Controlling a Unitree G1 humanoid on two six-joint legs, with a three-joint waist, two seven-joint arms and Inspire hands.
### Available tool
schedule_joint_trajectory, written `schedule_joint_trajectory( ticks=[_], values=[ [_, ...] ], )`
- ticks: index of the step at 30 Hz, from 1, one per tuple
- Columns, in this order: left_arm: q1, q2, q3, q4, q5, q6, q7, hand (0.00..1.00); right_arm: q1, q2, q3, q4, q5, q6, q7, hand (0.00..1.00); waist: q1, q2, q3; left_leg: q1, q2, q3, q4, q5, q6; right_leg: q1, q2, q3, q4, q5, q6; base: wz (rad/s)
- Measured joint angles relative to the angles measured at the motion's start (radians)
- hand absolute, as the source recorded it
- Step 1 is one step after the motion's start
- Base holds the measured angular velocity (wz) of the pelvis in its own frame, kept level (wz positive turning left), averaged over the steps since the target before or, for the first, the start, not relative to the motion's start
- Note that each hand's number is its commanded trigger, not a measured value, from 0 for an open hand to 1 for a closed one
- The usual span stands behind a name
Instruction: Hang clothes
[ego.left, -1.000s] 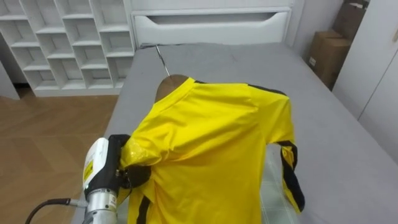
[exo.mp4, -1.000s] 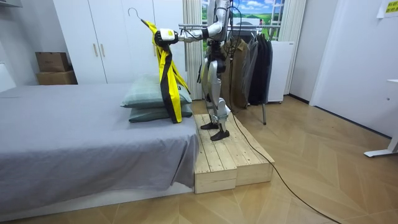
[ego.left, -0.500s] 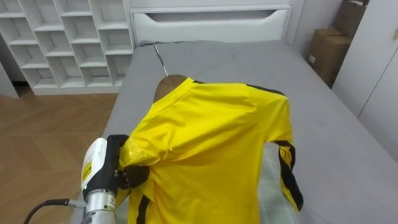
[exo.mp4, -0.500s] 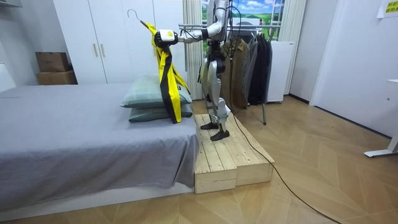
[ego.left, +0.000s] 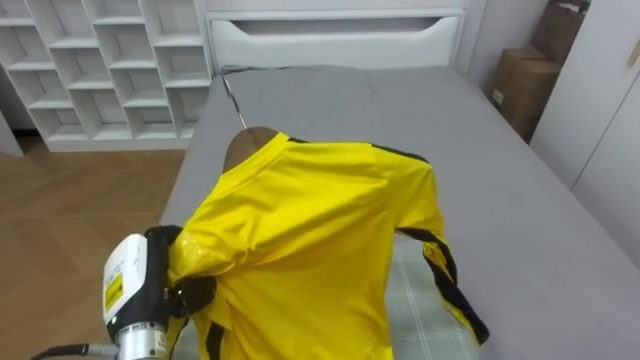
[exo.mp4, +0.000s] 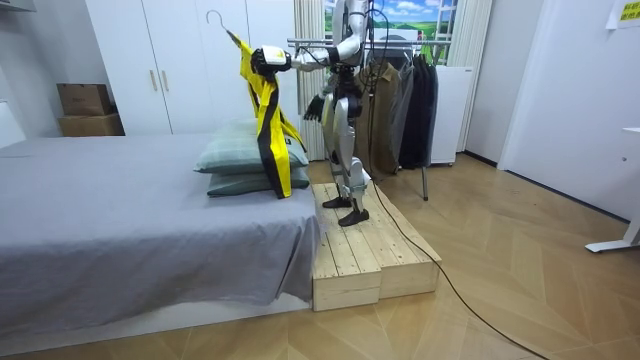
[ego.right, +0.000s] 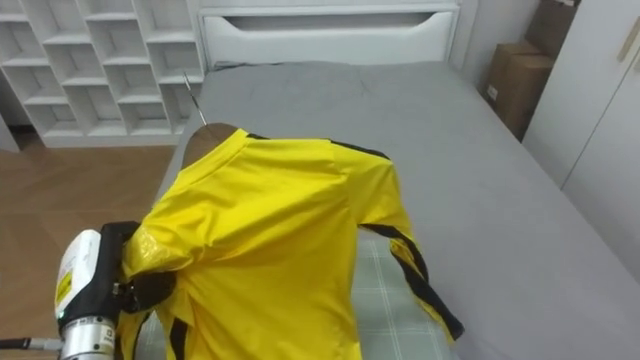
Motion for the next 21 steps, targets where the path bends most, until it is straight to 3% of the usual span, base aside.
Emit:
schedule_joint_trajectory(
  ticks=[6, 11, 13, 19, 21],
  values=[
    [0.035, 0.000, -0.001, -0.046, 0.000, 0.000, 0.000, 1.00, -0.010, 0.000, -0.035, -0.220, -0.124, -0.006, -0.171, 0.00, 0.005, -0.009, 0.0006, -0.002, 0.001, 0.001, 0.007, 0.001, 0.002, 0.002, 0.000, -0.001, -0.001, 0.000, 0.000, 0.00],
    [0.038, 0.000, -0.018, -0.048, 0.014, 0.000, -0.004, 1.00, 0.009, 0.001, -0.035, -0.435, -0.254, -0.011, -0.233, 0.00, 0.024, -0.012, 0.0012, -0.001, 0.002, 0.002, 0.007, 0.001, 0.002, 0.003, 0.002, 0.000, 0.001, 0.000, 0.000, 0.00],
    [0.038, 0.000, -0.018, -0.048, 0.038, 0.000, -0.005, 1.00, 0.021, 0.001, -0.025, -0.578, -0.329, -0.014, -0.242, 0.00, 0.029, -0.012, 0.0021, -0.005, 0.001, 0.001, 0.008, 0.001, 0.002, -0.003, 0.000, -0.002, 0.007, -0.001, 0.000, 0.00],
    [0.036, -0.001, -0.019, -0.048, 0.047, -0.001, -0.008, 1.00, 0.014, 0.001, 0.038, -0.702, -0.432, -0.053, -0.249, 0.00, 0.031, -0.015, 0.0042, -0.005, 0.001, -0.005, 0.009, 0.001, 0.002, -0.002, -0.001, -0.001, 0.010, -0.001, 0.000, 0.02],
    [0.031, -0.001, -0.019, -0.048, 0.047, -0.001, -0.030, 1.00, 0.021, 0.001, 0.061, -0.747, -0.421, -0.057, -0.211, 0.00, 0.049, -0.016, 0.0050, -0.007, 0.002, -0.004, 0.008, 0.001, 0.002, -0.004, -0.002, 0.000, 0.008, -0.003, 0.002, 0.00]
  ],
)
